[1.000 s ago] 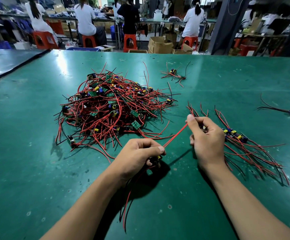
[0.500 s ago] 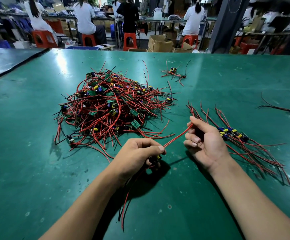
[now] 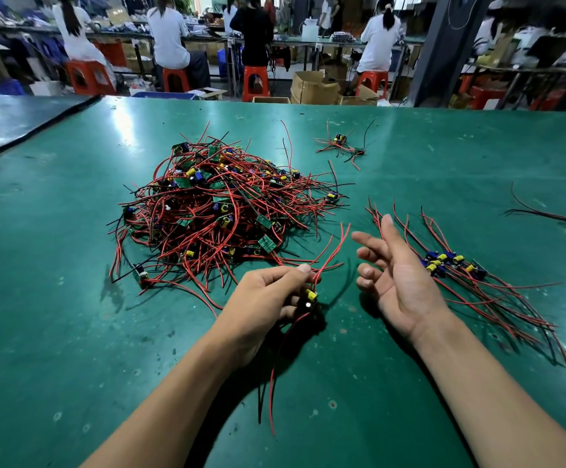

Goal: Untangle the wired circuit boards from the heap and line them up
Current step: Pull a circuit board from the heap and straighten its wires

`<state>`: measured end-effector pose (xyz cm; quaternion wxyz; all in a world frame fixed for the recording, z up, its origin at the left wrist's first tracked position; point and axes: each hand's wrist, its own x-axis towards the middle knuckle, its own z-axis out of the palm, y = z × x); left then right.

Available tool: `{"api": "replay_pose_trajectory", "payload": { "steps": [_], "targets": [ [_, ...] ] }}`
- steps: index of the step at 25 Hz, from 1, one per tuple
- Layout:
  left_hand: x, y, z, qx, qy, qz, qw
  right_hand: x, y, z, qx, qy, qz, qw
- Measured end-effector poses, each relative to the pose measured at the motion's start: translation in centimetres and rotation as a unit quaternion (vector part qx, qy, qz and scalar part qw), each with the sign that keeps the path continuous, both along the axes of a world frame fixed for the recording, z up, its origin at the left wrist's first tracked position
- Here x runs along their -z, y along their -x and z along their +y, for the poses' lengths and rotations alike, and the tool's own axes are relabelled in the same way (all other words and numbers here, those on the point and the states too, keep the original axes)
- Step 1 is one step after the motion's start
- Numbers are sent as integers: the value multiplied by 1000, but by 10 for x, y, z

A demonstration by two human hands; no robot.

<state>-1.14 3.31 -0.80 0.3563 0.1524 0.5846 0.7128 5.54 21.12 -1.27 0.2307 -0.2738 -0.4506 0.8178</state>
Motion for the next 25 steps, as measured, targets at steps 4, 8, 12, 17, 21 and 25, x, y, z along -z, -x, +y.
{"api": "replay_pose_trajectory", "payload": {
  "steps": [4, 8, 12, 17, 21, 25],
  "targets": [
    [-1, 2, -1, 11, -23, -28, 999, 1, 0, -2, -16, -30, -7, 999],
    [-3, 5, -5, 21, -71, -48, 996, 0, -3, -7, -75, -98, -20, 992],
    [-5, 8, -6, -28, -113, -61, 991, -3, -9, -14, -227, -83, -9, 970],
    [-7, 10, -5, -74, -149, -69, 984, -2, -11, -22, -308, -86, 6, 948],
    [-8, 9, -6, -72, -119, -56, 989, -3, -11, -25, -325, -78, 29, 942],
    [-8, 8, -8, -59, -83, -37, 994, -5, -10, -24, -354, -83, 31, 931]
  ]
}}
